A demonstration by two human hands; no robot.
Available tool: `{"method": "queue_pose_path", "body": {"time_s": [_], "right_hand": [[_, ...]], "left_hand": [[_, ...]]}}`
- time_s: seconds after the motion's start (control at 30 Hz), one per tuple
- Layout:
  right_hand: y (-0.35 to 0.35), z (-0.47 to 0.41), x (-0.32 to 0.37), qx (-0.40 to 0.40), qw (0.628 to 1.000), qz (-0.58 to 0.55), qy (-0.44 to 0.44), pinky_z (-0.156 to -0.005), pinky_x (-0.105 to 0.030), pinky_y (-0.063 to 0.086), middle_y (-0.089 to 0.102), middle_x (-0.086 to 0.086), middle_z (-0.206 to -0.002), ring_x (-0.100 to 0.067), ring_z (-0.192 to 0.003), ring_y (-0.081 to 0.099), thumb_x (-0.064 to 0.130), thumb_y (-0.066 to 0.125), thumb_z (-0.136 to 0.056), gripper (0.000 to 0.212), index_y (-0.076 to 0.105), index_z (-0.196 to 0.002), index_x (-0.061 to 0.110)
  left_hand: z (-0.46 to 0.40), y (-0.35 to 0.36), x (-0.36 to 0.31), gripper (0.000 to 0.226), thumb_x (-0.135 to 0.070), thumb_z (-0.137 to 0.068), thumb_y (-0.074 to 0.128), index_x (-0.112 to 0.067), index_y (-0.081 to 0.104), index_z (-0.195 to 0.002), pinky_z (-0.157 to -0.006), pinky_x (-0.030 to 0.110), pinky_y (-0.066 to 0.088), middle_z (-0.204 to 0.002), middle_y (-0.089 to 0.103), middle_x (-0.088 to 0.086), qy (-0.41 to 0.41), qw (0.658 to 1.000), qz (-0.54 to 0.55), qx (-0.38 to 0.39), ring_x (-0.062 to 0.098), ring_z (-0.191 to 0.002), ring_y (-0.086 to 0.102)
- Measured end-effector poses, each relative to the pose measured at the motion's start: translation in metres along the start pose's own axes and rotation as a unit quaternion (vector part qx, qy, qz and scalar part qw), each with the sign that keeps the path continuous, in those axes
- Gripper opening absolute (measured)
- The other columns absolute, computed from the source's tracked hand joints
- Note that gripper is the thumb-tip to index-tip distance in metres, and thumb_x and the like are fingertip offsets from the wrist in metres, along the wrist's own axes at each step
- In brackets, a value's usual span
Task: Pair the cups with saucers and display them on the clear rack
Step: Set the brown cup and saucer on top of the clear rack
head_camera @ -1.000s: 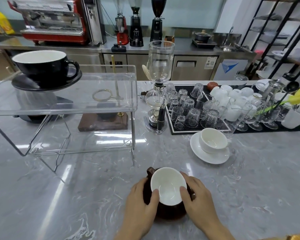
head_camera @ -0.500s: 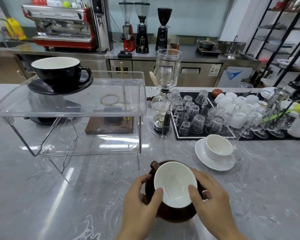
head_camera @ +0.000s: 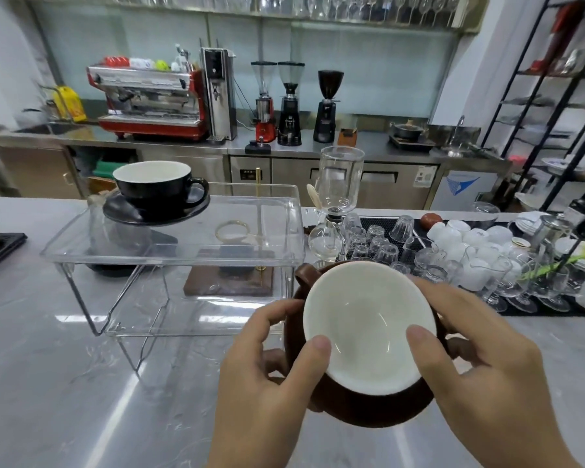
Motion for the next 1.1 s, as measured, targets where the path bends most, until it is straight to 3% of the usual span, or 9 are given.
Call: {"method": "queue_pose_path", "body": {"time_s": [0.2,0.37,0.53,0.67,0.7,0.8,0.97,1.1], "right_hand": [[0.014,-0.041,0.043,0.016,0.997,-0.041,-0.061,-0.071,-0.027,0.055,0.066,0.009,-0.106,-0.018,-0.098,0.063,0.043,0.054,-0.079,0.041,0.065,-0.118,0.04],[0.041,-0.072,0.065,0.041,0.992,-0.073,-0.09,-0.079,-0.037,0.056,0.066,0.015,-0.108,-0.015,-0.104,0.062,0.042,0.054,-0.08,0.041,0.064,-0.12,0.038],[0.078,-0.11,0.087,0.094,0.985,-0.084,-0.121,-0.073,-0.022,0.054,0.061,0.026,-0.103,-0.003,-0.098,0.059,0.047,0.052,-0.081,0.03,0.053,-0.103,0.067],[0.106,-0.136,0.086,0.138,0.98,-0.1,-0.099,-0.068,-0.007,0.047,0.066,0.036,-0.087,0.008,-0.087,0.06,0.035,0.054,-0.085,0.032,0.064,-0.111,0.051],[0.113,-0.142,0.084,0.147,0.979,-0.106,-0.093,-0.067,-0.008,0.047,0.066,0.036,-0.084,0.008,-0.082,0.061,0.034,0.054,-0.085,0.033,0.066,-0.112,0.046],[0.133,-0.157,0.068,0.169,0.976,-0.131,-0.048,-0.072,-0.027,0.057,0.071,0.027,-0.091,-0.002,-0.088,0.067,0.032,0.059,-0.085,0.03,0.069,-0.111,0.041],[0.154,-0.167,0.046,0.191,0.972,-0.136,0.004,-0.07,-0.021,0.046,0.068,0.019,-0.072,-0.006,-0.075,0.063,0.021,0.059,-0.088,0.027,0.073,-0.107,0.035],[0.162,-0.17,0.038,0.211,0.969,-0.127,0.032,-0.077,-0.028,0.05,0.073,0.013,-0.086,-0.008,-0.088,0.065,0.022,0.058,-0.088,0.026,0.075,-0.1,0.037]], "left_hand": [[-0.023,-0.025,-0.048,0.039,-0.046,-0.055,0.074,-0.044,0.072,-0.095,-0.045,0.033,0.057,-0.093,0.075,-0.008,0.07,0.997,-0.001,-0.03,0.031,-0.06,0.073],[-0.042,-0.048,-0.073,0.031,-0.031,-0.07,0.071,-0.037,0.071,-0.101,-0.047,0.037,0.059,-0.094,0.076,-0.012,0.101,0.993,-0.014,-0.052,0.026,-0.064,0.075],[-0.069,-0.075,-0.091,0.021,-0.033,-0.081,0.074,-0.032,0.069,-0.102,-0.054,0.037,0.063,-0.095,0.074,-0.013,0.119,0.988,-0.052,-0.082,0.016,-0.074,0.076],[-0.098,-0.089,-0.094,0.016,-0.033,-0.084,0.075,-0.033,0.069,-0.098,-0.071,0.051,0.064,-0.099,0.074,-0.004,0.087,0.99,-0.068,-0.084,0.023,-0.093,0.074],[-0.104,-0.092,-0.096,0.014,-0.032,-0.085,0.074,-0.033,0.068,-0.098,-0.071,0.052,0.064,-0.1,0.073,-0.001,0.082,0.99,-0.074,-0.086,0.025,-0.094,0.073],[-0.117,-0.096,-0.098,0.01,-0.032,-0.087,0.072,-0.032,0.066,-0.095,-0.063,0.047,0.065,-0.103,0.072,0.005,0.072,0.988,-0.097,-0.098,0.028,-0.092,0.073],[-0.131,-0.095,-0.09,0.009,-0.034,-0.088,0.07,-0.029,0.065,-0.094,-0.055,0.041,0.064,-0.1,0.073,0.008,0.043,0.988,-0.12,-0.092,0.028,-0.085,0.075],[-0.14,-0.093,-0.08,0.013,-0.033,-0.09,0.069,-0.022,0.066,-0.097,-0.057,0.042,0.064,-0.094,0.075,0.012,0.012,0.99,-0.118,-0.081,0.029,-0.078,0.077]]}}
Point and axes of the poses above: each hand's wrist, its own z-axis away from the middle knuckle, its own y-axis out of the palm, x = y × z, the point moved 9 cm from there along -z, towards the middle knuckle
